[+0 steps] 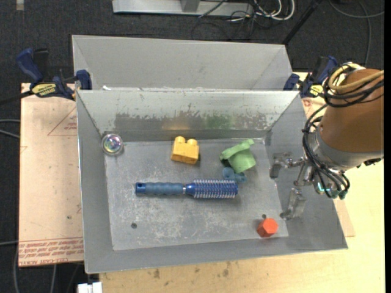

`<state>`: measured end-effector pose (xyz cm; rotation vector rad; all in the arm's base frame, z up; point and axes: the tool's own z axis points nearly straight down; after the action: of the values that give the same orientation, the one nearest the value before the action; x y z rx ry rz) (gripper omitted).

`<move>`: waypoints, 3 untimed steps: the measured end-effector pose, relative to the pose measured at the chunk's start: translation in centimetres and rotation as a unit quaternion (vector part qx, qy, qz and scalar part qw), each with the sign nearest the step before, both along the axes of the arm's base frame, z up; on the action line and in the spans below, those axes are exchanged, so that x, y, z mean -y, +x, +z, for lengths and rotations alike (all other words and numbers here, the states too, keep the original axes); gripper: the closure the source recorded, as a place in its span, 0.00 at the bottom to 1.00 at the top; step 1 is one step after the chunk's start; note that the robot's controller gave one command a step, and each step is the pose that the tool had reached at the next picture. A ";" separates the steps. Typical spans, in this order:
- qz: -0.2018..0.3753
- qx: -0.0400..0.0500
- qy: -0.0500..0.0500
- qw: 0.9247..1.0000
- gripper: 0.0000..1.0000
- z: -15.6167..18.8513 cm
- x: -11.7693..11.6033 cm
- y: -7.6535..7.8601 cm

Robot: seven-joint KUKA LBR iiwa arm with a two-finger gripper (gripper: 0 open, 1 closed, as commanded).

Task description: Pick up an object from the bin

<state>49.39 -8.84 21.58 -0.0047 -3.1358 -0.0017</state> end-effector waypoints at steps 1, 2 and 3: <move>0.097 0.003 0.001 0.995 0.00 -11.3 -3.9 7.4; 0.101 0.004 0.001 0.995 0.00 -14.8 -10.2 10.1; 0.099 0.004 0.000 0.995 1.00 -14.6 -9.8 10.0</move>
Offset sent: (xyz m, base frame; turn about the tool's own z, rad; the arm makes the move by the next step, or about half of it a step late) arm 0.0736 0.0365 -0.1093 -0.1944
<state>59.42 0.97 6.94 0.3068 -3.1280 -0.0014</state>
